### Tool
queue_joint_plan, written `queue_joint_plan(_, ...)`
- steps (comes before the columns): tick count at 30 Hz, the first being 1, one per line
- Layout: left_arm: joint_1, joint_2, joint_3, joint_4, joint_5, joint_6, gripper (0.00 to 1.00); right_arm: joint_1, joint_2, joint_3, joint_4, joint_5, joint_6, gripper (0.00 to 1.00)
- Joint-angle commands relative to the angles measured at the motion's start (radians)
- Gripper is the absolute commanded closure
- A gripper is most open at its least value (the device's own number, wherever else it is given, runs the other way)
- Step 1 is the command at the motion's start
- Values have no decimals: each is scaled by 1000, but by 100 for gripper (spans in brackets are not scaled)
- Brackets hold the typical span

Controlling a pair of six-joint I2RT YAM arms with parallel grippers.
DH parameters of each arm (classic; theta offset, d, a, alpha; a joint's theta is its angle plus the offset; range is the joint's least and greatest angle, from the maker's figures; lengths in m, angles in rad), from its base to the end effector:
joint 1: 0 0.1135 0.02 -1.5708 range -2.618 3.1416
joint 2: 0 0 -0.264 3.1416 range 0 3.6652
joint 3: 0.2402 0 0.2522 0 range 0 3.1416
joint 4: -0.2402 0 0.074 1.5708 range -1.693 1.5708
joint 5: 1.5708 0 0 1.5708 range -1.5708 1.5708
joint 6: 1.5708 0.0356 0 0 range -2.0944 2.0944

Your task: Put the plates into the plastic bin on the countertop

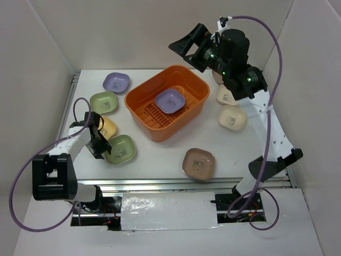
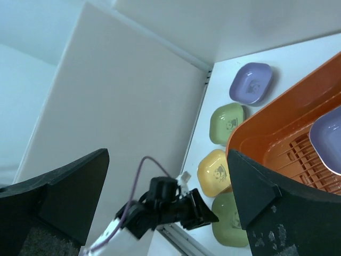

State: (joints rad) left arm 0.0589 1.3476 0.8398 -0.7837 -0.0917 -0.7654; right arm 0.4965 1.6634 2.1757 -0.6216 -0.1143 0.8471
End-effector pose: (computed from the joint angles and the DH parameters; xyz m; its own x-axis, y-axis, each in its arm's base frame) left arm 0.2344 0.0171 0.1991 -0.6339 -0.7285 -0.2598 -0.7253 0.6766 -0.1275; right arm 0.2946 0.1642 0.5368 -0.4928 0.5797 -0.6489 -0.3075 0.5816 0.7531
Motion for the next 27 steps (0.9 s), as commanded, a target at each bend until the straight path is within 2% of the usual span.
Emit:
queue_joint_plan(1,-5,68,-34,86,0,-44,52,-9,-60,-104,-4,-56,-77,0)
queue_joint_plan(2,-10,80,-50,109,1,-51,57,-10,-79,-123,0,-62,-82,0)
queue_joint_plan(5,-36,107,-83,147,-2,-67,61,-33,-128,-171,3,-88,-88,0)
queue_joint_plan(6,-42,113,-91,150,-8,-75,67,-45,-134,-172,0,-91,-88,0)
queue_joint_plan(7,-48,113,-97,152,-14,-80,81,-52,-146,-172,-4,-94,-88,0)
queue_joint_plan(9,-93,99,-107,140,-23,-94,100,-71,-155,-169,-13,-100,-91,0)
queue_joint_plan(13,-198,-17,-20,-41,-77,-153,100,-104,-191,-174,-24,-101,-88,0)
queue_joint_plan(16,-234,-186,77,-257,-143,-256,100,-128,-211,-192,-24,-97,-80,0)
queue_joint_plan(17,-238,-280,103,-300,-155,-294,100,-131,-215,-204,-26,-91,-76,0)
queue_joint_plan(20,-248,-425,241,-394,-207,-307,100,-164,-226,-229,-29,-88,-53,0)
queue_joint_plan(21,-249,-441,330,-399,-220,-301,100,-185,-225,-234,-33,-90,-45,0)
queue_joint_plan(23,-252,-438,413,-394,-235,-262,100,-205,-226,-251,-36,-110,-33,0)
queue_joint_plan(25,-258,-397,551,-399,-240,-233,100,-231,-228,-258,-43,-114,-28,0)
queue_joint_plan(27,-266,-326,623,-379,-232,-224,100,-245,-226,-269,-46,-116,-26,0)
